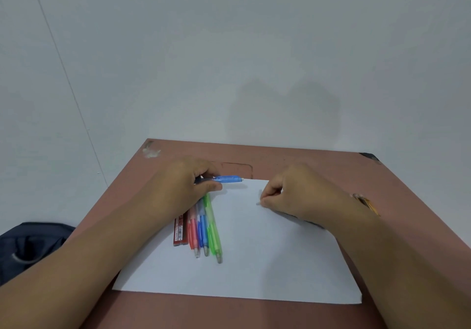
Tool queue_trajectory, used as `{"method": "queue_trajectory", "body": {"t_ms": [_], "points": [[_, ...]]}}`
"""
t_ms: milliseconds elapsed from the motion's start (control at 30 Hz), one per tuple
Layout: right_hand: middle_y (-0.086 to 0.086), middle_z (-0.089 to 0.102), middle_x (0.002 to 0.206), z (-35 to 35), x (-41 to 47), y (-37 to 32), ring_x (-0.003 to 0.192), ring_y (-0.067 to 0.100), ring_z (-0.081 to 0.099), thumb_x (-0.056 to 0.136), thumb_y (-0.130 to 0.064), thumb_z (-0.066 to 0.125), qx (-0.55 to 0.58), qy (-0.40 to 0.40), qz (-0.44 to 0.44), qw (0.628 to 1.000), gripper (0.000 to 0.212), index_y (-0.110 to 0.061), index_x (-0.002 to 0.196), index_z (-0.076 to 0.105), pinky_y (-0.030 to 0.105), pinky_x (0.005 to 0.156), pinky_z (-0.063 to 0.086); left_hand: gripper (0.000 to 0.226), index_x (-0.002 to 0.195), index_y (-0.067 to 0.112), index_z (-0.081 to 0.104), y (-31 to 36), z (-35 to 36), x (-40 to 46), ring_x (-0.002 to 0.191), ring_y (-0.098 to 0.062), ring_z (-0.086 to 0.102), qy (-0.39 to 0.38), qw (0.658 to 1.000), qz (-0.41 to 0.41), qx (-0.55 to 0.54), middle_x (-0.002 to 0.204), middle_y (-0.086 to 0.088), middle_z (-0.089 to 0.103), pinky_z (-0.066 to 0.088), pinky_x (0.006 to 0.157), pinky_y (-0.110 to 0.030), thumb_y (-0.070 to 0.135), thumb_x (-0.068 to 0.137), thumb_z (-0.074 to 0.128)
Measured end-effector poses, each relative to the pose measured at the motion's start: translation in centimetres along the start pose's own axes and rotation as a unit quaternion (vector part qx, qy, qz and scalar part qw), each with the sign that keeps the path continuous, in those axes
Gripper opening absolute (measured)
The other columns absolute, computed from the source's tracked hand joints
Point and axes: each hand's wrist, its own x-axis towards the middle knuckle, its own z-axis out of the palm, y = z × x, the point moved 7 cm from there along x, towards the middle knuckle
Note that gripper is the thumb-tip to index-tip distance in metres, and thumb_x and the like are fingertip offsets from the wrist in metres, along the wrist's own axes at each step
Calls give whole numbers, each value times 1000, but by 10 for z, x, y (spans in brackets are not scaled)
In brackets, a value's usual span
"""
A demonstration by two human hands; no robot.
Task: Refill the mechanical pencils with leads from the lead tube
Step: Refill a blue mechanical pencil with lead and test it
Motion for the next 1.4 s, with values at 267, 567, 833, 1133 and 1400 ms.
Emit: {"method": "queue_trajectory", "body": {"t_ms": [267, 567, 833, 1133, 1400], "points": [[-34, 57, 65, -14, -1, -8, 61, -5, 55, 88, -28, 77, 169, 126, -35, 977, 17, -35, 103, 75, 7, 60, 40, 22, 105, 38, 75, 15, 7, 8, 91, 3, 58, 22, 999, 37, -6, 90, 23, 66, 45, 77, -18, 29, 85, 77], [-9, 67, 71, -19, 8, 12, 58, 1, 50, 89, -22, 72, 201, 170, 16, 964, 12, -32, 86, 78, 12, 57, 39, 25, 116, 26, 74, 15, 3, 13, 89, -4, 60, 38, 998, 50, 15, 95, 20, 64, 50, 84, -23, 18, 92, 70], [-15, 68, 82, -4, 13, 20, 76, 1, 62, 94, -25, 66, 113, 123, 57, 984, 12, -32, 89, 74, 18, 67, 47, 25, 111, 43, 73, -7, 9, 11, 91, 7, 63, -40, 999, -13, 5, 98, 32, 66, 50, 79, -12, 25, 96, 65], [-14, 67, 93, 4, 15, 17, 88, 7, 62, 93, -25, 68, 63, 91, 45, 993, 9, -29, 96, 76, 28, 79, 50, 14, 99, 40, 73, -45, -18, 6, 81, 2, 66, -15, 994, -110, 9, 93, 26, 69, 49, 65, -14, 39, 98, 59], [-17, 62, 119, 4, 11, -59, 110, 12, 48, 103, -26, 54, -83, 88, -145, 982, 28, -35, 125, 69, 23, 89, 38, 11, 99, 35, 76, -71, -34, 5, 91, 5, 61, 7, 994, -112, -6, 97, 24, 68, 40, 70, -10, 29, 92, 69]]}}
